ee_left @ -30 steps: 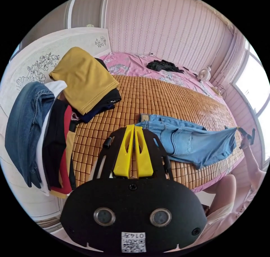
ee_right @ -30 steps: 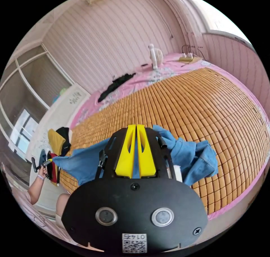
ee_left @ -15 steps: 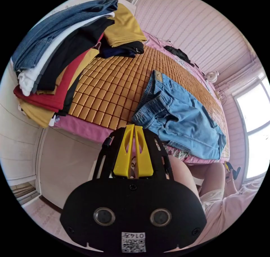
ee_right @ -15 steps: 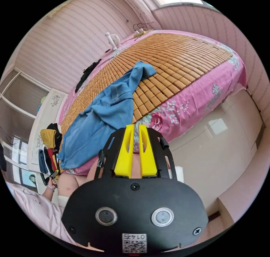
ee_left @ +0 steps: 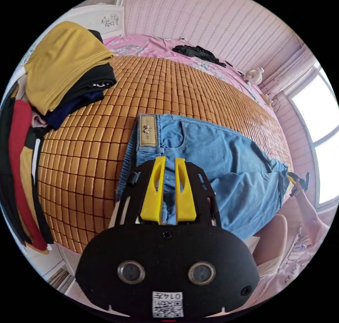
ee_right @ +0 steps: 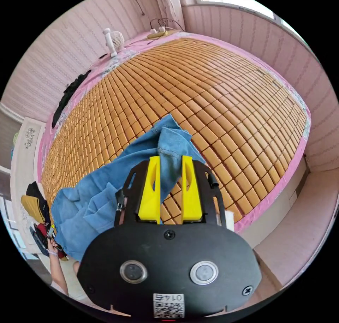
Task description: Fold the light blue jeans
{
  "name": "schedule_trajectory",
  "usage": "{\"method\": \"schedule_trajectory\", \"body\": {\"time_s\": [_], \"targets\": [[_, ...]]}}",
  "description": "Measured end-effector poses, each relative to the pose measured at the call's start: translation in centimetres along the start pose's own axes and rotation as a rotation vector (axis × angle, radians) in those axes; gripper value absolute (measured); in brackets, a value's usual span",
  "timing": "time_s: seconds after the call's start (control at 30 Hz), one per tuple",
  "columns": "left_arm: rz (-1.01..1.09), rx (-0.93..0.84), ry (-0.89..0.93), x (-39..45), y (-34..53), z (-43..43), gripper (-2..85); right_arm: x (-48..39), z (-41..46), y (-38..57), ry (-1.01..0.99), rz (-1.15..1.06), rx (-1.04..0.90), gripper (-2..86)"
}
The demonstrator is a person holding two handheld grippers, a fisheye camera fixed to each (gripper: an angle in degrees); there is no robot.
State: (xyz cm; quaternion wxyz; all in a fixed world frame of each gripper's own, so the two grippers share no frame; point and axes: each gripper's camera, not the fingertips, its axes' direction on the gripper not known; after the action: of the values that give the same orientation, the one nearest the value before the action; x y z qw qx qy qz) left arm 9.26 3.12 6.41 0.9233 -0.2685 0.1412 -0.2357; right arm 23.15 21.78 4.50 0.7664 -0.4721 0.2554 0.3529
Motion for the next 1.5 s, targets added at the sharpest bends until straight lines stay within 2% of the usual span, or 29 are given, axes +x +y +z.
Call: {"method": "schedule_trajectory", "body": {"time_s": [0.03,0.2,0.27,0.33,0.43,0.5,0.57,0.67,0.8,0.93,1.03,1.13,1.2,1.3,1.43,1.5], "targets": [[0.021,-0.054,-0.042,0.7,-0.6,1.5,3.7,-0.4,-0.5,-0.4,-0.020,-0.023,0.022,5.3],[0.060,-0.062,-0.054,1.2,-1.5,2.0,0.3,-5.6,-8.1,-3.2,-0.200,-0.316,0.271,2.2],[0.105,-0.089,-0.140,2.0,-1.7,1.9,-0.5,-5.8,-10.6,-3.0,-0.285,-0.357,0.377,2.1],[0.149,-0.121,-0.214,2.4,-1.6,2.0,-0.8,-4.9,-11.6,-2.5,-0.281,-0.336,0.430,2.3],[0.099,-0.121,-0.239,1.3,-1.6,2.1,-0.9,-2.4,-8.2,-2.6,-0.219,-0.241,0.298,3.1],[0.038,-0.103,-0.222,0.5,-1.5,2.2,-0.8,-0.4,-5.6,-1.9,-0.162,-0.082,0.265,4.5],[-0.005,-0.080,-0.178,0.1,-1.1,2.2,-0.6,0.1,-5.2,-0.3,-0.201,-0.079,0.294,5.8],[0.015,-0.024,-0.156,1.1,0.0,0.7,0.1,-1.3,-5.0,3.0,-0.245,-0.195,0.286,7.6],[0.229,0.020,-0.114,6.1,3.4,-1.5,1.9,-5.9,-3.1,8.4,-0.277,-0.426,0.135,9.2],[0.423,-0.096,0.007,12.8,7.7,0.4,5.5,-7.5,-0.1,10.2,-0.162,-0.358,0.046,11.3],[0.499,-0.189,0.069,16.8,9.4,3.3,7.8,-7.6,1.7,9.7,-0.227,-0.280,-0.037,7.8],[0.581,-0.266,-0.021,19.3,10.4,6.6,8.4,-7.3,0.0,8.9,-0.290,-0.289,-0.068,3.7],[0.658,-0.240,-0.090,20.5,10.8,6.7,7.3,-6.8,-4.5,8.8,-0.427,-0.358,-0.051,2.6],[0.701,-0.258,-0.098,21.1,10.9,7.0,3.8,-5.6,-12.2,8.8,-0.498,-0.445,-0.001,1.9],[0.770,-0.216,-0.113,21.4,11.3,5.1,1.7,-3.4,-18.6,8.4,-0.334,-0.500,0.055,1.8],[0.794,-0.174,-0.101,21.2,11.5,3.5,1.7,-0.6,-18.7,7.6,-0.166,-0.390,0.082,2.1]]}}
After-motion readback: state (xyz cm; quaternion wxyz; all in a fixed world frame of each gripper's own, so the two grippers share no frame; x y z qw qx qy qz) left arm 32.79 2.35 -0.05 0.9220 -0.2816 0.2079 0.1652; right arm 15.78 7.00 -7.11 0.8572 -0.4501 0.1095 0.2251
